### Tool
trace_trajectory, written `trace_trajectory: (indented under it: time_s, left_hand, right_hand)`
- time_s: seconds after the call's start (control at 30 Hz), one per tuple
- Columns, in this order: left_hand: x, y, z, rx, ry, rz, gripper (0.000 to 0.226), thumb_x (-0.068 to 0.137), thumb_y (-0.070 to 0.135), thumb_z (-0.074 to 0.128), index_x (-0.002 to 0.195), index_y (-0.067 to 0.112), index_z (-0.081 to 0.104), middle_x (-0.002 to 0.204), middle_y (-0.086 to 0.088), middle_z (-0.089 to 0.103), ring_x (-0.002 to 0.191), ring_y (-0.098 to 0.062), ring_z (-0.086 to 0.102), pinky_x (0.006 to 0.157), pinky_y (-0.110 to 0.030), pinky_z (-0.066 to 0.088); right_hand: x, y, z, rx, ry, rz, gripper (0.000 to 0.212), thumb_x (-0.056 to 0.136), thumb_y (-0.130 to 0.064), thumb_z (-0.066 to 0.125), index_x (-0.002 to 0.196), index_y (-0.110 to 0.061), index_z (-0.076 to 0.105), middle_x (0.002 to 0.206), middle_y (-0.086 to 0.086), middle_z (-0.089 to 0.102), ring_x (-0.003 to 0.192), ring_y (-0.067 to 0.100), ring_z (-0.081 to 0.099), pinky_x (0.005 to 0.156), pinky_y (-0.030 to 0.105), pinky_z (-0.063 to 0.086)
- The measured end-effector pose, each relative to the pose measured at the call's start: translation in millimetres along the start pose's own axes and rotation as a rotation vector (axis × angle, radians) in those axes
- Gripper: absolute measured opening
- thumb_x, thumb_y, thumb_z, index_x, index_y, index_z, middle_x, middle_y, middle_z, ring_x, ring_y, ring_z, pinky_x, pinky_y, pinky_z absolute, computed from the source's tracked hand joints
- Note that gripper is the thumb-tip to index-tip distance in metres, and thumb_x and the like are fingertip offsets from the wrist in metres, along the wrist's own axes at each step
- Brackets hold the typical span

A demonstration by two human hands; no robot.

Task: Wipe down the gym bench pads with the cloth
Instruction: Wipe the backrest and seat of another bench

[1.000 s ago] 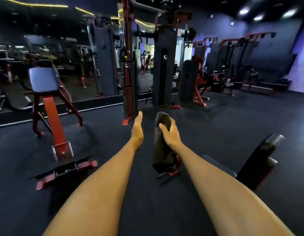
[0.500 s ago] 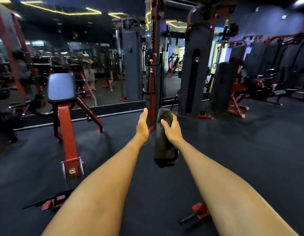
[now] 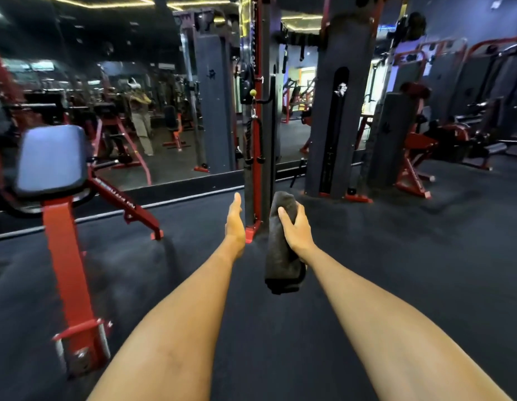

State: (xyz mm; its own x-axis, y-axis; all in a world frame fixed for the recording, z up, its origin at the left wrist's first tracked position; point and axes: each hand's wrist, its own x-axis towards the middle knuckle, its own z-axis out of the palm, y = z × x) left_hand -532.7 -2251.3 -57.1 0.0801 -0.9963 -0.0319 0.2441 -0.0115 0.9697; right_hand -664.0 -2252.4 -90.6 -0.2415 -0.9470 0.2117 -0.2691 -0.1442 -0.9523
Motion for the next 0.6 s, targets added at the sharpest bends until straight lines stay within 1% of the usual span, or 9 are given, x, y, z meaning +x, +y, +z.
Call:
trace_trajectory:
  time_s: [0.07,0.1,0.17,0.23,0.27,0.37,0.43,0.5,0.6]
  left_hand:
    - [46.3,7.6,21.3,0.023,-0.054,0.004,0.05,0.1,0.044,0.032,0.143,0.018,0.038,0.143,0.005,0.039,0.134,-0.015,0.036,0.092,-0.024,0.025]
    - [75.8,7.0,35.0,0.041,-0.079,-0.004,0.051,0.1,0.045,0.033,0.143,0.018,0.038,0.141,0.006,0.04,0.134,-0.015,0.035,0.097,-0.025,0.025]
    - [120.3,-0.3,56.5,0.058,-0.124,-0.01,0.056,0.098,0.05,0.034,0.145,0.02,0.036,0.148,0.002,0.036,0.138,-0.017,0.031,0.111,-0.033,0.021]
    - [158.9,-10.3,87.0,0.084,-0.184,-0.047,0.06,0.095,0.057,0.034,0.145,0.023,0.035,0.151,-0.001,0.034,0.139,-0.019,0.028,0.116,-0.041,0.018]
    - [180.5,-17.2,107.7,0.097,-0.228,-0.05,0.061,0.095,0.058,0.033,0.145,0.024,0.034,0.151,-0.002,0.033,0.14,-0.019,0.027,0.116,-0.042,0.017]
    - [226.8,-34.2,162.9,0.102,-0.351,-0.02,0.056,0.098,0.051,0.03,0.146,0.021,0.032,0.152,-0.003,0.03,0.141,-0.018,0.025,0.113,-0.035,0.014]
    - [259.7,-47.5,204.2,0.12,-0.4,-0.001,0.055,0.098,0.05,0.029,0.146,0.022,0.033,0.152,-0.003,0.031,0.141,-0.018,0.024,0.114,-0.036,0.011]
    - [288.6,-59.2,244.5,0.124,-0.437,0.0,0.056,0.097,0.052,0.032,0.145,0.023,0.034,0.152,-0.003,0.032,0.141,-0.018,0.025,0.116,-0.039,0.011]
    - [332.3,-75.0,335.2,0.089,-0.5,-0.029,0.055,0.098,0.049,0.034,0.145,0.02,0.034,0.152,-0.001,0.031,0.141,-0.018,0.025,0.114,-0.035,0.014]
  right_hand:
    - [50.8,3.8,2.3,0.007,0.035,0.016,0.054,0.097,-0.045,0.049,0.145,-0.025,0.032,0.14,0.004,0.045,0.129,0.021,0.044,0.107,0.034,0.036]
    - [78.1,6.3,0.2,0.021,0.064,0.021,0.054,0.097,-0.044,0.049,0.145,-0.024,0.032,0.141,0.004,0.045,0.129,0.021,0.044,0.106,0.033,0.036]
    - [114.4,11.3,-8.6,0.031,0.099,0.013,0.054,0.098,-0.042,0.049,0.145,-0.023,0.032,0.141,0.003,0.046,0.129,0.02,0.044,0.106,0.033,0.037]
    - [152.5,24.9,-24.4,0.015,0.15,0.028,0.055,0.098,-0.042,0.049,0.145,-0.021,0.032,0.141,0.004,0.045,0.13,0.02,0.044,0.105,0.031,0.037]
    - [176.1,32.9,-36.9,0.005,0.177,0.025,0.055,0.098,-0.042,0.049,0.146,-0.021,0.031,0.141,0.004,0.045,0.13,0.02,0.044,0.105,0.03,0.037]
    - [232.4,57.6,-75.0,-0.026,0.26,0.047,0.056,0.098,-0.043,0.049,0.146,-0.021,0.03,0.143,0.005,0.044,0.131,0.022,0.043,0.102,0.028,0.036]
    - [269.6,78.7,-104.9,-0.042,0.333,0.062,0.057,0.098,-0.043,0.048,0.147,-0.021,0.029,0.144,0.005,0.042,0.132,0.023,0.042,0.1,0.027,0.034]
    - [302.6,97.8,-136.5,-0.074,0.406,0.069,0.058,0.098,-0.045,0.047,0.148,-0.021,0.029,0.145,0.006,0.041,0.131,0.025,0.042,0.104,0.033,0.037]
    - [365.0,121.3,-206.7,-0.099,0.519,0.067,0.056,0.098,-0.045,0.047,0.146,-0.023,0.03,0.142,0.007,0.044,0.129,0.026,0.044,0.105,0.037,0.038]
